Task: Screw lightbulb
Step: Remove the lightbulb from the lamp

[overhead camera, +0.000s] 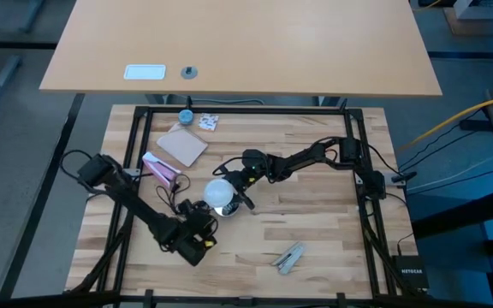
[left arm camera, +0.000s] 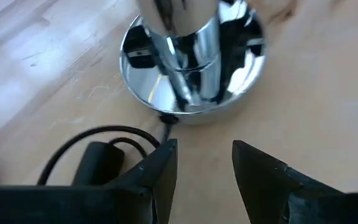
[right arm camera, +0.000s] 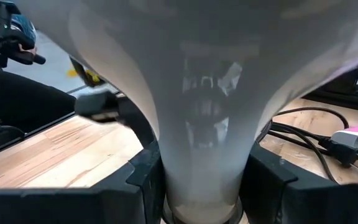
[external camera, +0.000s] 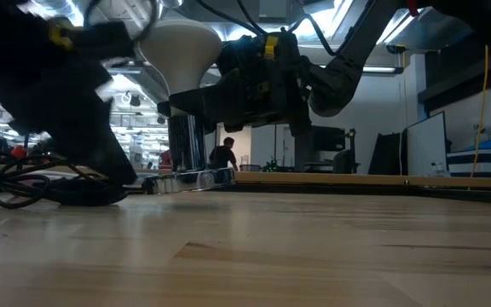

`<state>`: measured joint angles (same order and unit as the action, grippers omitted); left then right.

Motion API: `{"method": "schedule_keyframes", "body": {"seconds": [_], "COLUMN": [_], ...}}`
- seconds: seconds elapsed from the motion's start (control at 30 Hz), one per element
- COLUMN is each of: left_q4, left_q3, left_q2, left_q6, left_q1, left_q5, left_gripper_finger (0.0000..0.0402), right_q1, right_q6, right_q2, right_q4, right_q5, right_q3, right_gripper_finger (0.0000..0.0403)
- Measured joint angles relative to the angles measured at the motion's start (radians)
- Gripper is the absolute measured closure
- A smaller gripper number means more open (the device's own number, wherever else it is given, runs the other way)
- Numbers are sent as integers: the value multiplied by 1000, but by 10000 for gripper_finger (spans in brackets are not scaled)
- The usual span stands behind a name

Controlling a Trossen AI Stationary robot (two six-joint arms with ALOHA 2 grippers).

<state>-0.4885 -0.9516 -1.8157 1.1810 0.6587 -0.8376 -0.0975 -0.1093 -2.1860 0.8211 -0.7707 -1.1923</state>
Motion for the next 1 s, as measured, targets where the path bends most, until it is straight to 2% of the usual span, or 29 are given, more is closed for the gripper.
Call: {"method": "schedule_keyframes", "body": {"seconds": [0.23, 0.43, 0.67, 0.87, 1.0], "left_q4": [-14, -114, -132, -178, -274], "left_q3": [1, 0, 1, 1, 2], "left_q2": [-12, -12, -12, -5, 39], "left_q6": [-88, -88, -125, -186, -107], "left_q1": [-82, -154, -214, -220, -187], "left_q5": [17, 13, -119, -130, -92], "left_gripper_finger": [257, 257, 257, 257, 257], "right_q1": [7, 32, 61, 59, 59], "right_q6": [4, 3, 0, 0, -5], "right_q2": [0, 0, 0, 0, 0], "right_q4": [0, -1, 0, 1, 2], "right_q5": [-11, -58, -96, -74, -31], "right_q3": [0, 0, 0, 0, 0], "right_gripper_finger": [237, 237, 237, 237, 237]}}
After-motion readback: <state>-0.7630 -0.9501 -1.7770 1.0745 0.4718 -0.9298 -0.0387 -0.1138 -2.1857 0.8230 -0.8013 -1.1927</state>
